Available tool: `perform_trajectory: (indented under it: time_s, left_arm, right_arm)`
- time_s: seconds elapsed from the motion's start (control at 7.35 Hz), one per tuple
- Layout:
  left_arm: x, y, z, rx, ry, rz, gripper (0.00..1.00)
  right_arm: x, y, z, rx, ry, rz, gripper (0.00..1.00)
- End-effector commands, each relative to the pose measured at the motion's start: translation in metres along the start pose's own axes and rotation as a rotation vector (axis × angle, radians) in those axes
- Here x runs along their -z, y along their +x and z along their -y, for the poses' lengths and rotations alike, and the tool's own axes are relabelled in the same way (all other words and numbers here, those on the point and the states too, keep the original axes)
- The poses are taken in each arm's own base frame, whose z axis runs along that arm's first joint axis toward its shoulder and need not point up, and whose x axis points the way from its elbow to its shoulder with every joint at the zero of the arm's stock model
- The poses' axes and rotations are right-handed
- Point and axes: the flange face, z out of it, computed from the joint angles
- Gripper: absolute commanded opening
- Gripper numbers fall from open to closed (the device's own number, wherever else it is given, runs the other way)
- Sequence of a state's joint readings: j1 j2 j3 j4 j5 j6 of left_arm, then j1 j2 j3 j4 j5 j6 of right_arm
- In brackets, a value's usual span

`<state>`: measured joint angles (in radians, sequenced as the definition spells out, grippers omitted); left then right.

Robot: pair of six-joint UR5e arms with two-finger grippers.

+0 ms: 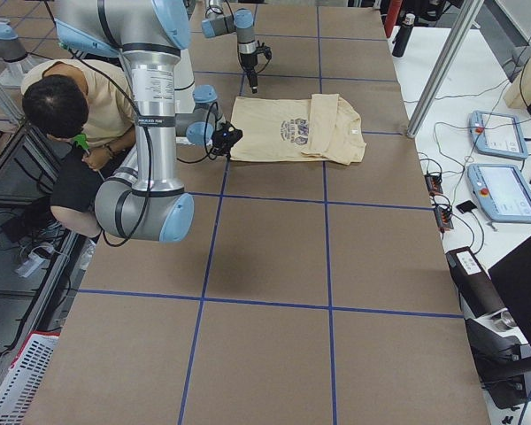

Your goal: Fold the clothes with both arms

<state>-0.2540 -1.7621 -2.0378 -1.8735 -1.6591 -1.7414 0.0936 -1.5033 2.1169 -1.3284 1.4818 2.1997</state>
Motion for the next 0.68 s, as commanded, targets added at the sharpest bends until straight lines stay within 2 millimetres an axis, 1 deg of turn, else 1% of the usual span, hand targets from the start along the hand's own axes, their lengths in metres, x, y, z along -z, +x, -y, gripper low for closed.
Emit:
perform_trajectory:
  time_s: [0.0,0.27,0.41,0.54]
  left_arm:
    - [-0.007,-0.009,-0.02,0.027,-0.038,0.015,0.62]
    - [-0.016,-0.009,-0.041,0.014,-0.067,0.026,0.57]
    - [-0.016,-0.01,-0.044,0.017,-0.071,0.026,0.57]
    - [-0.022,-0.012,-0.045,0.015,-0.071,0.037,0.57]
  right_arm:
    - [0.0,0.0,0.0,0.0,0.0,0.0,0.0]
    - [0.0,0.0,0.0,0.0,0.0,0.0,0.0]
    - [0.001,0.0,0.0,0.0,0.0,0.002,0.0]
    - [0.0,0.0,-0.001,0.001,-0.001,-0.001,0.0]
